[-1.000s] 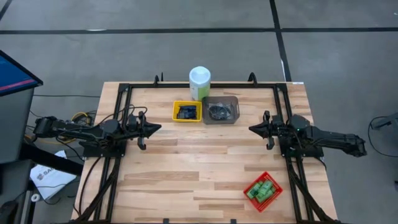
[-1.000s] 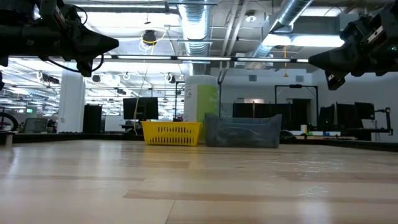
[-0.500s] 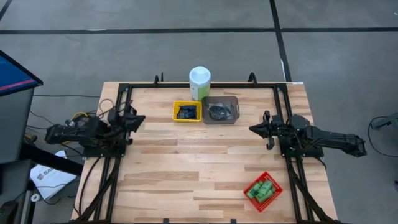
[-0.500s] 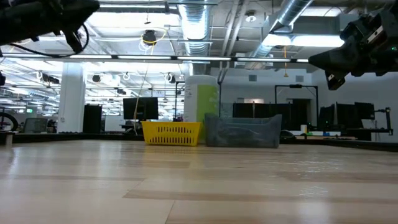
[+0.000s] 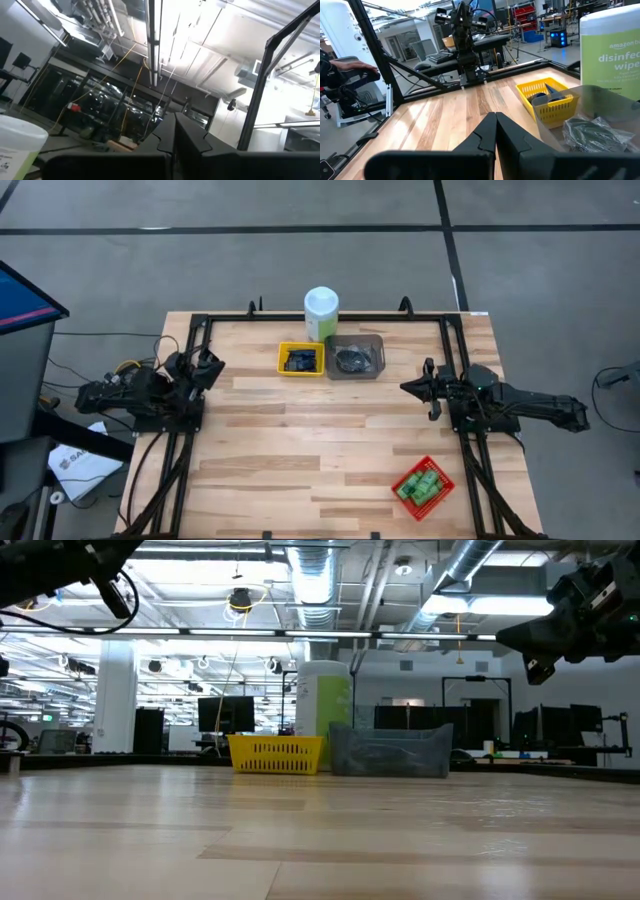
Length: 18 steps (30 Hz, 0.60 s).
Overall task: Pick & Place Travel size toiletries
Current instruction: Return to Home Position
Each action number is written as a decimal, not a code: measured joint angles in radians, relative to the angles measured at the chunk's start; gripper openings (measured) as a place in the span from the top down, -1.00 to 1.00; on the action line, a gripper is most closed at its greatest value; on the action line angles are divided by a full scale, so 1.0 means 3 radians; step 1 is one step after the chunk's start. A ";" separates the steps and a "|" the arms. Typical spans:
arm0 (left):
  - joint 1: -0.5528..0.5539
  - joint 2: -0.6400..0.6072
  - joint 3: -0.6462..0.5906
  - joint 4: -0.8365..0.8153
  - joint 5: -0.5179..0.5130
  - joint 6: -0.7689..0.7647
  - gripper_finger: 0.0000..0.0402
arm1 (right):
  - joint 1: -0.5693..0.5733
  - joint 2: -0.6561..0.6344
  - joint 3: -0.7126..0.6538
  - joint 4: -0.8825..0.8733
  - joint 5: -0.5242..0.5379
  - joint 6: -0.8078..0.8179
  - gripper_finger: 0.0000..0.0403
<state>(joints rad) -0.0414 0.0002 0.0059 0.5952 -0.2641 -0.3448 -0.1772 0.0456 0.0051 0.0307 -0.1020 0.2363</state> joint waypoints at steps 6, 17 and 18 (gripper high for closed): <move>0.0000 0.0000 0.0000 -0.0415 0.0674 0.0395 1.00 | 0.0000 0.0000 0.0000 0.0000 -0.0001 0.0000 1.00; 0.0241 -0.0001 0.0000 -0.1496 0.1139 0.0619 1.00 | 0.0000 0.0000 -0.0001 0.0000 -0.0001 0.0000 1.00; 0.0282 -0.0001 0.0000 -0.1565 0.1138 0.0619 1.00 | 0.0000 0.0000 -0.0001 0.0000 -0.0001 0.0000 1.00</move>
<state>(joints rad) 0.0433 -0.0002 0.0059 0.1256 0.0772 -0.1591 -0.1772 0.0456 0.0048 0.0307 -0.1024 0.2363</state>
